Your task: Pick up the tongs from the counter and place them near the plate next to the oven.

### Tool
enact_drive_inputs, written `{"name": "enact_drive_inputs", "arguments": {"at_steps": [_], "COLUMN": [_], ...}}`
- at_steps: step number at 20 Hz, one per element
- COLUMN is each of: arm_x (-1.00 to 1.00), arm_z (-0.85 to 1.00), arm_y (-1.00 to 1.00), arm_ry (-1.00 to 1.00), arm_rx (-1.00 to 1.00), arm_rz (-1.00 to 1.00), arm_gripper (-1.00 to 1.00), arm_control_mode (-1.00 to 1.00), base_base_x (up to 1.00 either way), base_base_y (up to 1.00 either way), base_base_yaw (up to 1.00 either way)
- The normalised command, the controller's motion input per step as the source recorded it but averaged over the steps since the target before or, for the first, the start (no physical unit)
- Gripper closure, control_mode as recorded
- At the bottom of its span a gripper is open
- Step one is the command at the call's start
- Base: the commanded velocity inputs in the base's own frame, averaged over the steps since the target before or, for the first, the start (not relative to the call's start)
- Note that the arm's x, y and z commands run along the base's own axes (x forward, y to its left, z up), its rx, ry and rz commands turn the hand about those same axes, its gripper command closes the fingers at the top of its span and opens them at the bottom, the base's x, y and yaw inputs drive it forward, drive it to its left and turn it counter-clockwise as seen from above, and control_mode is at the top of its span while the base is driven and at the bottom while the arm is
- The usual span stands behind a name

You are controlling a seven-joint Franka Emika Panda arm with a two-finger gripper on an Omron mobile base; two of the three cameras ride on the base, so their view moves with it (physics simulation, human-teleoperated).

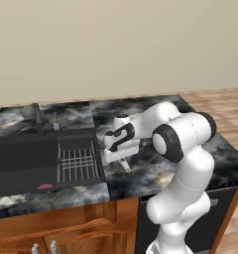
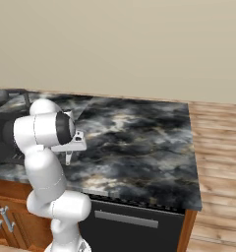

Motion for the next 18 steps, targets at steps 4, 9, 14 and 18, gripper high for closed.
{"name": "enact_drive_inputs", "arguments": {"at_steps": [4,9,14,18], "arm_x": [0.0,0.0,-0.14,-0.52], "arm_z": [-0.21,-0.07,-0.02,0.2], "arm_y": [0.0,0.0,0.0,-0.04], "arm_ry": [0.0,0.01,-0.05,-0.27], "arm_rx": [0.0,0.0,0.0,0.0], "arm_rz": [0.0,0.0,0.0,0.0], "arm_gripper": [1.0,1.0,1.0,1.0], "arm_control_mode": [-1.0,-1.0,-1.0,-1.0], "base_base_x": [0.0,0.0,0.0,0.0], "base_base_y": [0.0,0.0,0.0,0.0], "base_base_yaw": [0.0,0.0,0.0,0.0]}}
